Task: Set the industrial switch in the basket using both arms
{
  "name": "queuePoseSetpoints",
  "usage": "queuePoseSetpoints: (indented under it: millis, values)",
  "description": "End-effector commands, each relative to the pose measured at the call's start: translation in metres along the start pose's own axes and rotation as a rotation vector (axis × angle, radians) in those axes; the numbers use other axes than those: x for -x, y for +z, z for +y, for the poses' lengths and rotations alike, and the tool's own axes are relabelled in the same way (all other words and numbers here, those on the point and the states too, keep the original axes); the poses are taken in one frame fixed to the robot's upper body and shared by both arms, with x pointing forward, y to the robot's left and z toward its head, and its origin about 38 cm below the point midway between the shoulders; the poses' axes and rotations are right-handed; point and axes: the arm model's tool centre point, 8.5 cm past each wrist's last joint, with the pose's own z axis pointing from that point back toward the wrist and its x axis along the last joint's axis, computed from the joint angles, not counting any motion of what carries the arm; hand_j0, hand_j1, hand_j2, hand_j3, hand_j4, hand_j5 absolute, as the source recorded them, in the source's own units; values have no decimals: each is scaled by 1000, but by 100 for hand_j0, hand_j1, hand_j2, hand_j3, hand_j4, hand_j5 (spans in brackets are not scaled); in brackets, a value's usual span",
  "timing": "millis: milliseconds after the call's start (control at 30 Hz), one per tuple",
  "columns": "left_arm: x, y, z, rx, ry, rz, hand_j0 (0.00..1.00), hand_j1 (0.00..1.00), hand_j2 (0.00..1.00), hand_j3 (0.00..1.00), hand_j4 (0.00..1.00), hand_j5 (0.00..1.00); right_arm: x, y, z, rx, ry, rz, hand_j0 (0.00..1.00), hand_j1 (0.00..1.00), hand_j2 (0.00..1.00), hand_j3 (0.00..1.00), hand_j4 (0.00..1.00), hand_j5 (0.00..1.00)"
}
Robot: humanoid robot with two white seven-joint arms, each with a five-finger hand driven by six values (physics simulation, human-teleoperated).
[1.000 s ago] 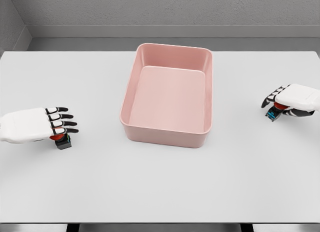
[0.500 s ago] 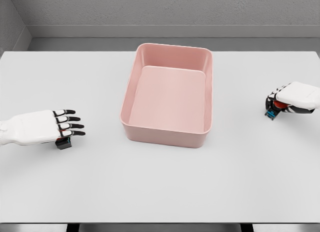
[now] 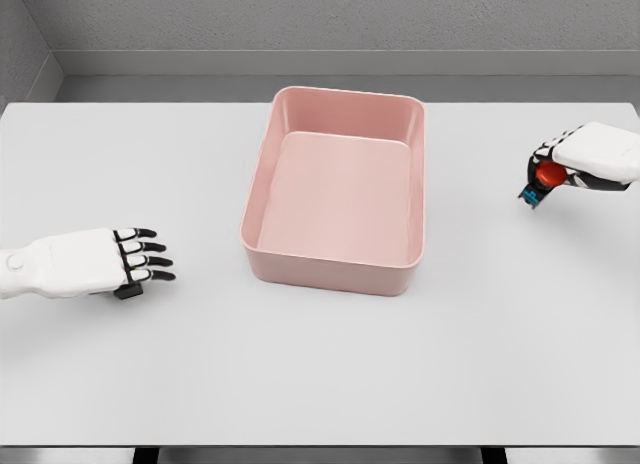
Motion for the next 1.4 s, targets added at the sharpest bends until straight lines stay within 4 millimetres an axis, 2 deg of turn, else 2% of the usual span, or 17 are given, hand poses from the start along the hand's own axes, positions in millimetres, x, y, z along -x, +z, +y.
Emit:
queuePoseSetpoints:
  millis: [0, 33, 67, 300, 367, 533, 767, 1067, 1367]
  values:
    - [1, 2, 1, -6, 13, 6, 85, 85, 85, 85, 85, 85, 0, 1, -2, 14, -19, -5, 44, 44, 44, 44, 44, 44]
    - [2, 4, 0, -5, 15, 9, 73, 73, 73, 73, 73, 73, 0, 1, -5, 18, -14, -6, 44, 44, 44, 44, 44, 44]
    - [2, 5, 0, -3, 15, 10, 68, 68, 68, 68, 68, 68, 0, 1, -8, 29, -18, -9, 44, 44, 44, 44, 44, 44]
    - [2, 4, 0, -5, 15, 9, 66, 66, 66, 66, 66, 66, -12, -1, -42, 100, 19, -55, 44, 44, 44, 44, 44, 44]
    - [2, 4, 0, -5, 15, 9, 58, 58, 58, 58, 58, 58, -14, 0, -50, 121, 19, -65, 45, 45, 45, 45, 45, 45]
    - [2, 4, 1, -5, 14, 10, 51, 51, 51, 51, 51, 51, -23, -3, -62, 140, 44, -94, 45, 45, 45, 45, 45, 45]
    - [6, 4, 7, -22, 14, 20, 51, 51, 51, 51, 51, 51, -34, -7, -78, 174, 63, -133, 45, 45, 45, 45, 45, 45]
    - [26, 2, 40, -109, -6, 52, 51, 51, 51, 51, 51, 51, -46, -17, -93, 206, 82, -171, 45, 45, 45, 45, 45, 45]
    - [36, -14, 67, -191, -23, 45, 51, 51, 51, 51, 51, 51, -76, -50, -121, 262, 107, -266, 45, 45, 45, 45, 45, 45]
